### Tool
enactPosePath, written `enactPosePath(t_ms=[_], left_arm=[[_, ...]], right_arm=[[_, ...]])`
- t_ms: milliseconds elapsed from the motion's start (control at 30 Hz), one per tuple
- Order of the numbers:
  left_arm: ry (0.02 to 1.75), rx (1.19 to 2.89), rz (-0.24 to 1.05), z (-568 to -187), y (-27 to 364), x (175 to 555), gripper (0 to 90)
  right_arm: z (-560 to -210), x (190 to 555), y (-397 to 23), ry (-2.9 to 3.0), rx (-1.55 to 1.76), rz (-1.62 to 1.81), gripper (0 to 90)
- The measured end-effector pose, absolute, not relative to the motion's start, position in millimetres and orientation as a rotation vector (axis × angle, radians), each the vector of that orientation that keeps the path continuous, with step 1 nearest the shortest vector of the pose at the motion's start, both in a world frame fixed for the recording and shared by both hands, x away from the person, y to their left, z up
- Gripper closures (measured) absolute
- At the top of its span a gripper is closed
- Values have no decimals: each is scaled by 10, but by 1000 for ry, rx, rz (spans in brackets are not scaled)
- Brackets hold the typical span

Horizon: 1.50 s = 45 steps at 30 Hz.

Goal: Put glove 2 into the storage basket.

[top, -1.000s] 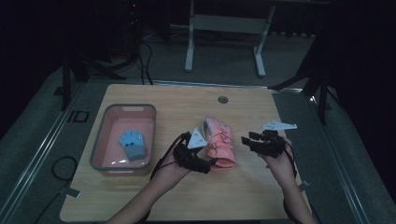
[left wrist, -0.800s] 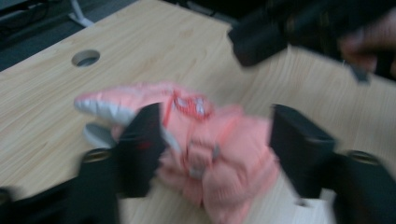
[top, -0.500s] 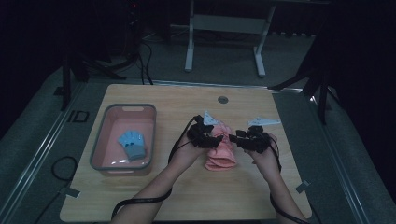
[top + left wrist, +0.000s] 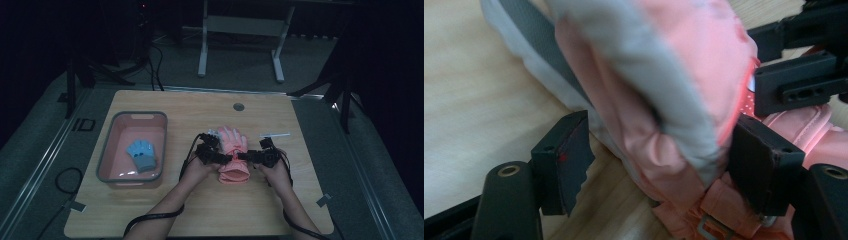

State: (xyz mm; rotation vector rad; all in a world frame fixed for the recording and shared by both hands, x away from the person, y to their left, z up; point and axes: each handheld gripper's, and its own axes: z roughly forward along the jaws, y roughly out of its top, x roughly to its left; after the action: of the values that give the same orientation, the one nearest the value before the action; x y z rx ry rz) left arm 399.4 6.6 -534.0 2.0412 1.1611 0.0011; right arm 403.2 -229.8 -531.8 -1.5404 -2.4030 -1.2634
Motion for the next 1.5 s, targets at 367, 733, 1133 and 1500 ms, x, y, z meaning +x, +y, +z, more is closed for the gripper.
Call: enactPosePath(t_ms=[367, 733, 1133, 1500], left_arm=[[1131, 1947, -136, -5449, 120, 4048, 607], [1083, 1975, -123, -5140, 183, 3982, 668], [1039, 1988, -55, -4595, 456, 3862, 668], [1024, 1989, -28, -4249, 786, 3818, 668]], right_arm=[[-5401, 4086, -2260, -2330, -1510, -1271, 710], [-5126, 3948, -2178, -2390, -1516, -1320, 760], [-4608, 3815, -1912, -2462, -1466, -1401, 758], [-4278, 3797, -1617, -2491, -1386, -1466, 758]])
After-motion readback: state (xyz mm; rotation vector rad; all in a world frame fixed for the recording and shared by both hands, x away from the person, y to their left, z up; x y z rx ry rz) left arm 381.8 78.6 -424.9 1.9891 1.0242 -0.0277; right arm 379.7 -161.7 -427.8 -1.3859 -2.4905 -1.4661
